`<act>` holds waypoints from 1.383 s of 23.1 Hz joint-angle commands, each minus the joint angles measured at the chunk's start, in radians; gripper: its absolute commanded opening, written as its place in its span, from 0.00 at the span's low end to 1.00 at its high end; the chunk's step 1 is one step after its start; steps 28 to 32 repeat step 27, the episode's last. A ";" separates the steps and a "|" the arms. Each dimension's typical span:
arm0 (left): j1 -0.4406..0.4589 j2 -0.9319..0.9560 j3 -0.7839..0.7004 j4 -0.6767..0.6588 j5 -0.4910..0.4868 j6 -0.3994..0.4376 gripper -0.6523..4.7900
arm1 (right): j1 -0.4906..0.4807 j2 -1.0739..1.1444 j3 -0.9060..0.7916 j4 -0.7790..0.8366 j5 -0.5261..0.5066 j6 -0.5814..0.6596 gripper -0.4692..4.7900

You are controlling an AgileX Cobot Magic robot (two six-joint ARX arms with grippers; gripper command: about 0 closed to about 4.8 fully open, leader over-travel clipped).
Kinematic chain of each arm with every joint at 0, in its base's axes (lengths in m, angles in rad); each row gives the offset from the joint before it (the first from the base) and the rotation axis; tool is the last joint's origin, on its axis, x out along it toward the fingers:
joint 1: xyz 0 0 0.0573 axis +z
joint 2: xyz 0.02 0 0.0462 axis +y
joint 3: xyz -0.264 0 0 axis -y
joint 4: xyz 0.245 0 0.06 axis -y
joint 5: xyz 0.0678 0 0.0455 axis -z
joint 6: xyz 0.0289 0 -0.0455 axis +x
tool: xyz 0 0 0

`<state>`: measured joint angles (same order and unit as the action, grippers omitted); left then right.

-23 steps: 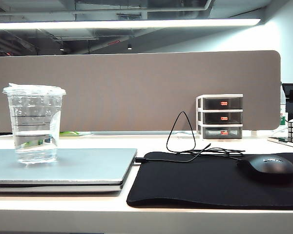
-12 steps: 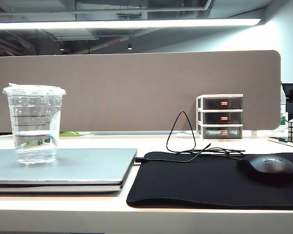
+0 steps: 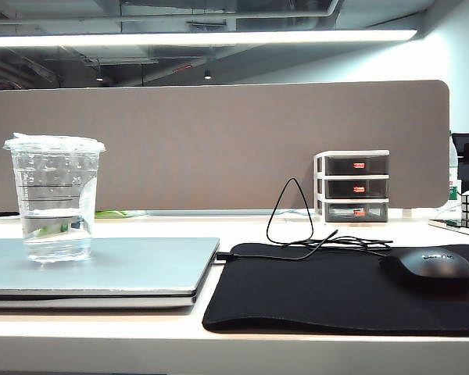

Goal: Pick up the coffee cup and place it over the laptop.

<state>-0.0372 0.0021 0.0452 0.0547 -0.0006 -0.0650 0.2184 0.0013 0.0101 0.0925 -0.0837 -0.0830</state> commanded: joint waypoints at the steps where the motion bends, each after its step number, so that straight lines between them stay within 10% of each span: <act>1: 0.002 0.000 0.002 0.006 0.004 -0.002 0.11 | -0.069 -0.002 -0.009 0.003 -0.034 0.004 0.08; 7: 0.002 0.000 0.003 0.006 0.004 -0.002 0.11 | -0.252 -0.002 -0.009 0.004 -0.118 0.084 0.08; 32: 0.002 0.000 0.002 0.006 0.004 -0.002 0.11 | -0.259 -0.002 -0.009 -0.013 -0.049 0.093 0.09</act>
